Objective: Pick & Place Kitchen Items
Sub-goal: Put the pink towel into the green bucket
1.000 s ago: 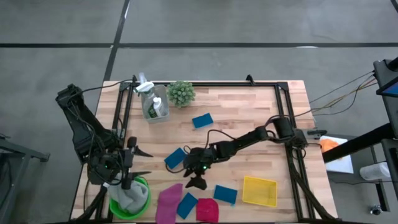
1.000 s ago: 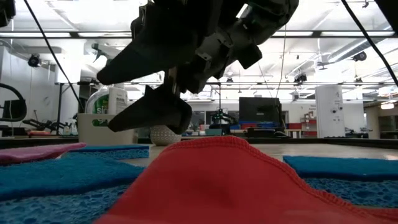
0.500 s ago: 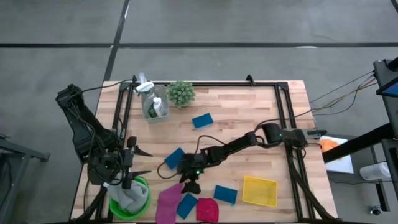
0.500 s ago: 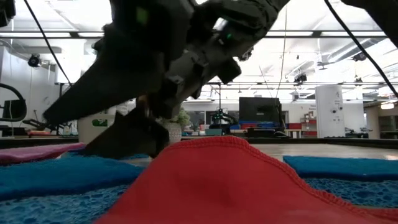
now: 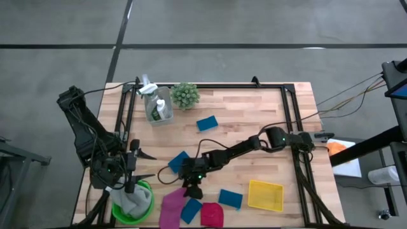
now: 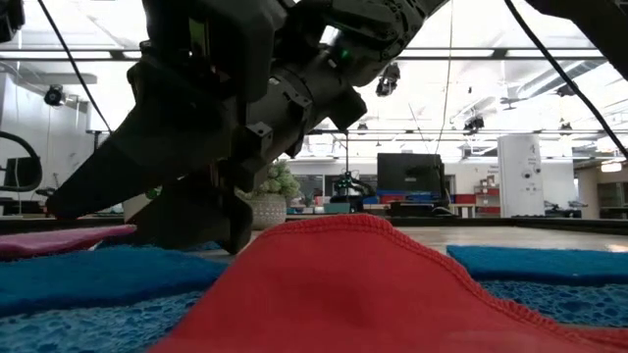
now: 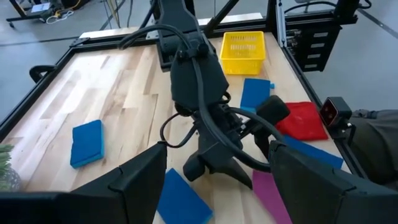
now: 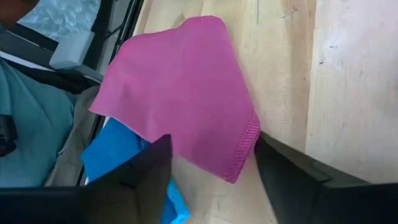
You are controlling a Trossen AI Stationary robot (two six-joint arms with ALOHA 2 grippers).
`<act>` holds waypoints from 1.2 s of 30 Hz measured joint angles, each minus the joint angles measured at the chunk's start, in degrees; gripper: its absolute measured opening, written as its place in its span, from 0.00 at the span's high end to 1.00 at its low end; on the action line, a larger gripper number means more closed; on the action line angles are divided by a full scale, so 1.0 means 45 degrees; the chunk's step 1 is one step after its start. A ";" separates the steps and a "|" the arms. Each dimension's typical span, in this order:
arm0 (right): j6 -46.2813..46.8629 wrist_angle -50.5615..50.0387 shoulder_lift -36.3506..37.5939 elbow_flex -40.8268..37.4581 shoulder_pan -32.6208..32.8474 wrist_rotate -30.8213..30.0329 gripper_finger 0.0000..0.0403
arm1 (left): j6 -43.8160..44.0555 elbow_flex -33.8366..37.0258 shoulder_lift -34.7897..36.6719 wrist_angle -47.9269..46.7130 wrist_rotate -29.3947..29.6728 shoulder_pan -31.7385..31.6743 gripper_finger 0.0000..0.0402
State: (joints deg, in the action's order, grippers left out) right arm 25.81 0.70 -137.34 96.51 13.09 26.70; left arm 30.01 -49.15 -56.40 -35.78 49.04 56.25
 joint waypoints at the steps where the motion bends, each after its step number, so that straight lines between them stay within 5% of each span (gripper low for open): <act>1: -0.0028 -0.0001 0.0000 0.0000 0.0017 0.0002 0.49 | -0.0002 0.0000 0.0000 -0.0003 0.0021 0.0000 0.30; 11: -0.1059 0.0049 0.0052 0.0029 0.0219 -0.0008 0.91 | -0.0007 0.0000 0.0000 -0.0003 0.0160 0.0000 0.30; 20: -0.2650 0.0401 0.0766 0.0044 0.0312 -0.1413 0.96 | -0.0017 0.0000 0.0000 -0.0003 0.0160 0.0005 0.30; 29: -0.5513 -0.0934 0.3427 0.0039 0.1066 -0.4956 0.96 | -0.0002 0.0000 0.0000 0.0055 0.0155 0.0005 0.30; 36: -0.6511 -0.2848 0.5499 0.0000 0.1632 -1.0029 0.96 | -0.0001 0.0000 0.0005 0.0574 0.0160 0.0005 0.30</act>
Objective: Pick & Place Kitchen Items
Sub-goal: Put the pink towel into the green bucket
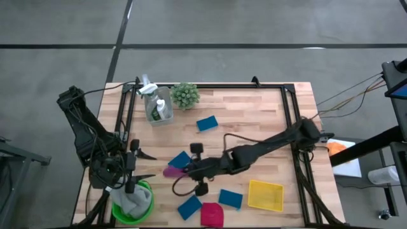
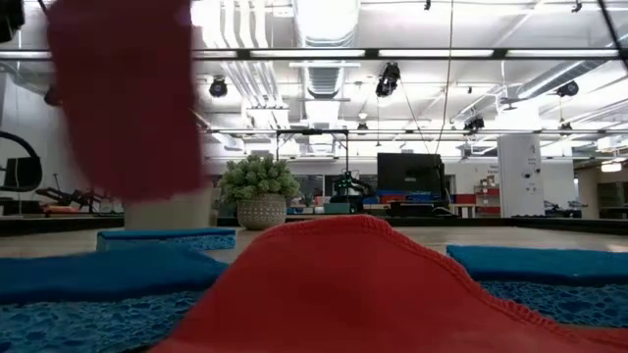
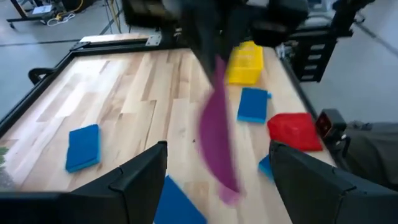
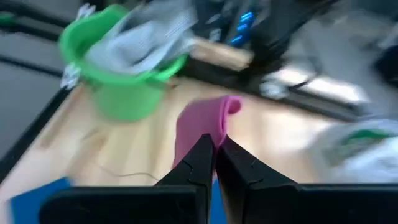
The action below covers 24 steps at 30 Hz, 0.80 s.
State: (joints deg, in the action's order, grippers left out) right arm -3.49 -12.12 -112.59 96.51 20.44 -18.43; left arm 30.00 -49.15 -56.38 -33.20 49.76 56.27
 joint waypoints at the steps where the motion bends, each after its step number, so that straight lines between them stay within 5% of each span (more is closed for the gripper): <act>1: -0.0139 0.0016 0.0239 0.0000 0.0031 -0.0408 0.96 | -0.0001 0.0000 0.0000 0.0174 -0.0005 0.0003 0.30; 9: -0.0853 0.1247 0.1010 -0.0005 -0.0123 -0.1646 0.96 | -0.0002 0.1265 -0.0015 0.3790 0.1242 -0.0309 0.30; 19: -0.1280 0.2160 0.0937 -0.0005 -0.0628 -0.1263 0.96 | -0.0060 0.4593 -0.0015 0.9165 0.1943 -0.1783 0.30; 24: -0.1285 0.2180 0.0937 -0.0005 -0.0649 -0.0948 0.96 | -0.1674 0.5135 0.0005 1.0577 0.1494 -0.2483 0.30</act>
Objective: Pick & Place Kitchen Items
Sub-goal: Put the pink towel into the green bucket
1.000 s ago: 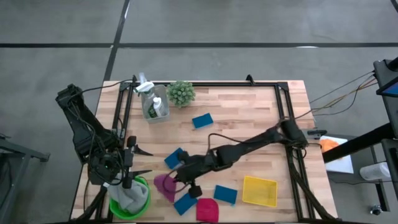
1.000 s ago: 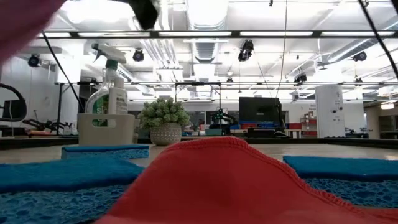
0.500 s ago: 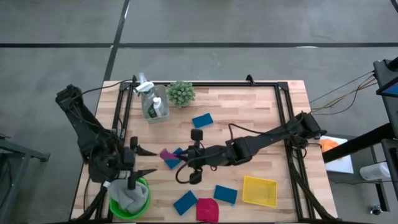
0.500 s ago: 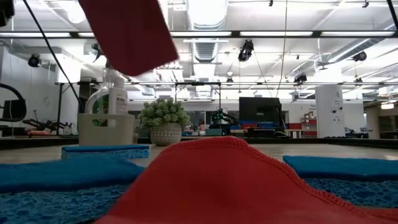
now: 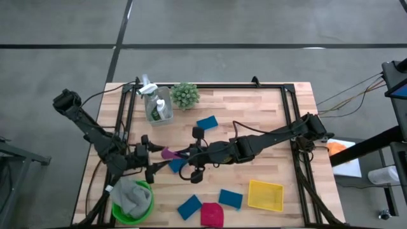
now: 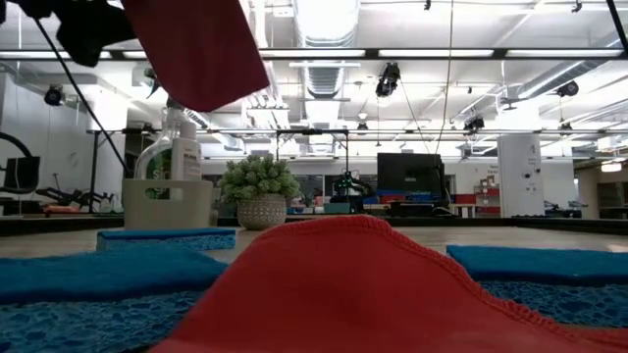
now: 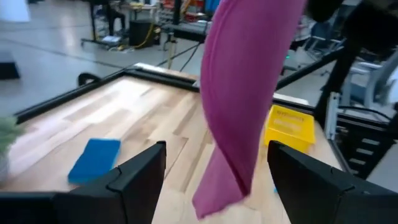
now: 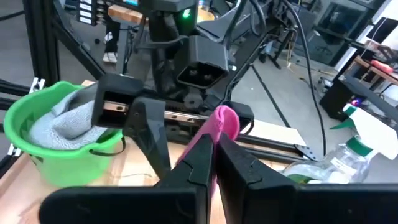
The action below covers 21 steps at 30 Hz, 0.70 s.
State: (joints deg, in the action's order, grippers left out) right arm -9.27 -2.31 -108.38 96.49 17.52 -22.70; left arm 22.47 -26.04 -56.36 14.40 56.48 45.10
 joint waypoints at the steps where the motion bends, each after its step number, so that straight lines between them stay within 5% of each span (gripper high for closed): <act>1: -0.0026 0.0000 0.0000 0.0000 0.0000 0.0005 0.96 | -0.0330 0.0028 0.0000 0.0310 -0.0272 -0.0108 0.30; 11: -0.0315 0.0333 0.0000 0.0000 -0.0010 0.0783 0.96 | -0.1052 -0.0462 0.0005 0.0844 -0.1271 -0.0630 0.37; 21: -0.0807 0.1496 0.0000 -0.0037 -0.0024 0.1829 0.96 | -0.1979 -0.0540 0.0005 0.0861 -0.1866 -0.0640 0.96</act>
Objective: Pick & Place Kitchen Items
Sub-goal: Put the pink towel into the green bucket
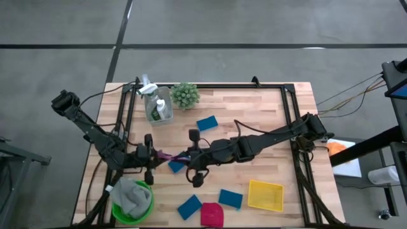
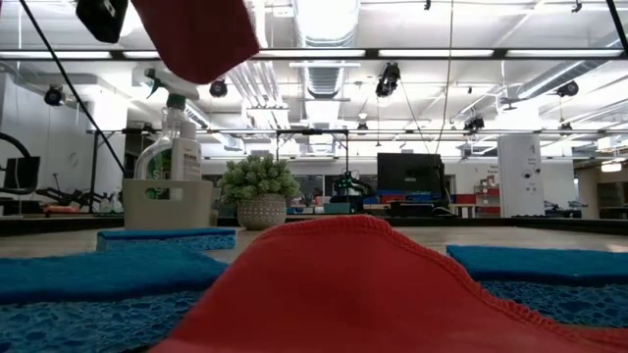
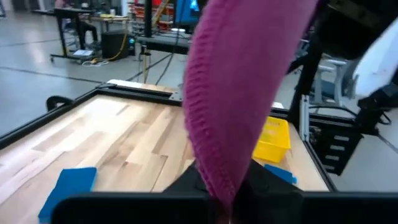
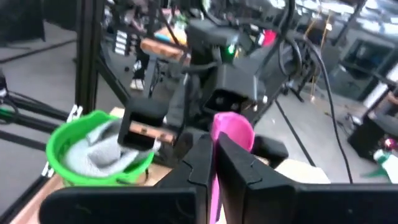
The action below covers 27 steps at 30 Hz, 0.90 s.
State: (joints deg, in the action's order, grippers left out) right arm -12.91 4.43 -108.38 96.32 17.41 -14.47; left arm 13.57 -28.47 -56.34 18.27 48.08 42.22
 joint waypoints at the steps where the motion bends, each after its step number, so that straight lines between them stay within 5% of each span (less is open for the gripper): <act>1: -0.0144 0.0198 0.0000 -0.0007 -0.0005 0.0225 0.96 | -0.0121 0.0000 0.0001 0.0030 -0.0102 0.0000 0.97; 7: -0.1078 0.2501 -0.0005 -0.0184 0.0016 0.3063 0.96 | -0.0788 -0.0157 0.0615 -0.0601 -0.1393 0.0015 0.99; 14: -0.2807 1.0544 -0.0005 -0.3152 0.0271 0.4801 0.96 | 0.0998 -0.2827 0.1689 -0.7065 -0.3272 0.0484 1.00; 19: -0.2801 1.4198 0.0130 -0.5908 0.0272 0.4687 0.96 | 0.2806 -0.5529 0.1589 -1.1891 -0.4369 0.1525 1.00; 27: -0.1773 1.4658 0.1942 -0.9433 0.0390 0.2834 0.96 | 0.5396 -0.8745 0.0506 -1.7327 -0.4865 0.4643 1.00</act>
State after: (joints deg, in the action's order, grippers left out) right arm -20.89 70.39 -99.64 53.87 19.16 -1.72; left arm 37.84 -67.82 -54.06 -59.70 26.19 63.11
